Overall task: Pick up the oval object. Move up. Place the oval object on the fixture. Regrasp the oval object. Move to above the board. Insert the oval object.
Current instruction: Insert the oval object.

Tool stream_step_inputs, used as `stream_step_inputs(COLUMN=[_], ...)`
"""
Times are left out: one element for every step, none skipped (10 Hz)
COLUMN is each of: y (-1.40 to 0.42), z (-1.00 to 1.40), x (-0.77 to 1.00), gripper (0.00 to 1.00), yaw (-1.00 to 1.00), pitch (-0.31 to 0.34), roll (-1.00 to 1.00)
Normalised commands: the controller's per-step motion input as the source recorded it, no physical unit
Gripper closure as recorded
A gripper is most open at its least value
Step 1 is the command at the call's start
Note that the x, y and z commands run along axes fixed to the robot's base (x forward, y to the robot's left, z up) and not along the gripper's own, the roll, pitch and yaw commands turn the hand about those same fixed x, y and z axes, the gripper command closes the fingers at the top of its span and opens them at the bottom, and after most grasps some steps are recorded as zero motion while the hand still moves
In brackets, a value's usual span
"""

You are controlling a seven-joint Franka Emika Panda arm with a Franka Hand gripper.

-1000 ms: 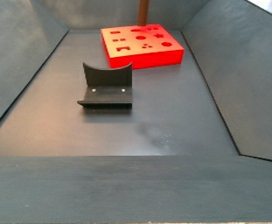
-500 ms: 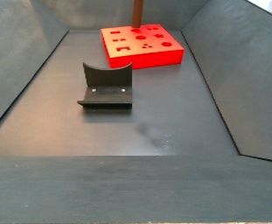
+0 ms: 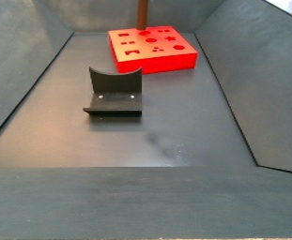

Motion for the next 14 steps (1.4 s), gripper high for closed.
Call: stream_step_inputs(y=[0.01,0.00,-0.02,-0.05,0.00,-0.10,-0.10,0.00,0.00,0.00,0.00,0.00,-0.09,-0.03], z=[0.00,-0.09,0.00,0.00,0.00,0.00,0.00,0.00,-0.11,-0.17,-0.05,-0.15,-0.18,-0.11], x=[0.00,-0.05,-0.08,0.00,0.00,0.05,0.09,0.00,0.06,0.07,0.00,0.00,0.00,0.00], gripper=[1.00,1.00,1.00,1.00,1.00,1.00,1.00,1.00,1.00,1.00,1.00,1.00,1.00,1.00], yaw=[0.00,0.00,0.00,0.00,0.00,0.05,0.08,0.00,0.05,0.03,0.00,0.00,0.00,0.00], pitch=[0.007,0.023,0.154,0.104,0.000,0.140,0.136,0.000,0.049,0.017,-0.004,-0.040,-0.043,-0.029], roll=[0.00,0.10,0.27,0.13,0.02,0.28,0.25,0.01,0.17,0.13,0.01,0.05,0.09,0.04])
